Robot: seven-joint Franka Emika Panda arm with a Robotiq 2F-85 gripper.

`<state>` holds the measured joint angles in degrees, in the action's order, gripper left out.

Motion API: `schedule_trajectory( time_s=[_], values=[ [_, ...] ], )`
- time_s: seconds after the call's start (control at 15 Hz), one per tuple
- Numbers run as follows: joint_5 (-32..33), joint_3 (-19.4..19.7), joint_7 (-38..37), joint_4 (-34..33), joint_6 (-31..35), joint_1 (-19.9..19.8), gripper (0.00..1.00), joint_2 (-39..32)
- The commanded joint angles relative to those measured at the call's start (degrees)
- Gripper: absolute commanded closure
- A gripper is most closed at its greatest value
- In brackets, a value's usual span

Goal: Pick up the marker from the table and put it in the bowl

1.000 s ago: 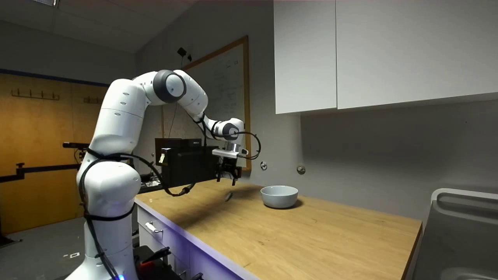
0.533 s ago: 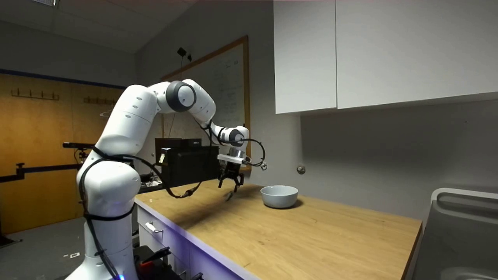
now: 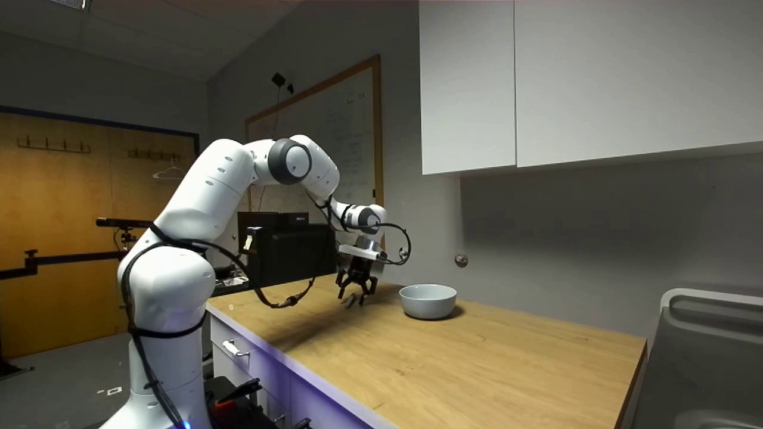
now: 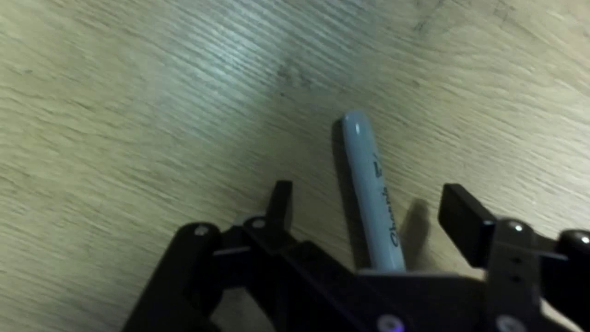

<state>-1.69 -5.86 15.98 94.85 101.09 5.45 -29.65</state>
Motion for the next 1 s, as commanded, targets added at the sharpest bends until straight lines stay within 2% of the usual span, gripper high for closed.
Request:
schedule_trajectory(
  time_s=[0.0, 0.33, 0.53, 0.6, 0.93],
  values=[
    [1.8, -0.2, 0.0, -5.0, -3.5, -0.1, 0.48, -2.9],
    [2.5, 0.0, -0.7, -6.6, -5.3, 0.1, 0.86, -2.8],
    [2.5, 0.0, -0.8, -6.9, -5.4, 0.2, 0.91, -2.4],
    [2.5, 0.0, -1.0, -6.9, -5.3, 0.2, 0.86, -2.2],
    [2.5, 0.5, -4.3, -5.1, -2.0, 0.4, 0.86, 1.8]
  ],
)
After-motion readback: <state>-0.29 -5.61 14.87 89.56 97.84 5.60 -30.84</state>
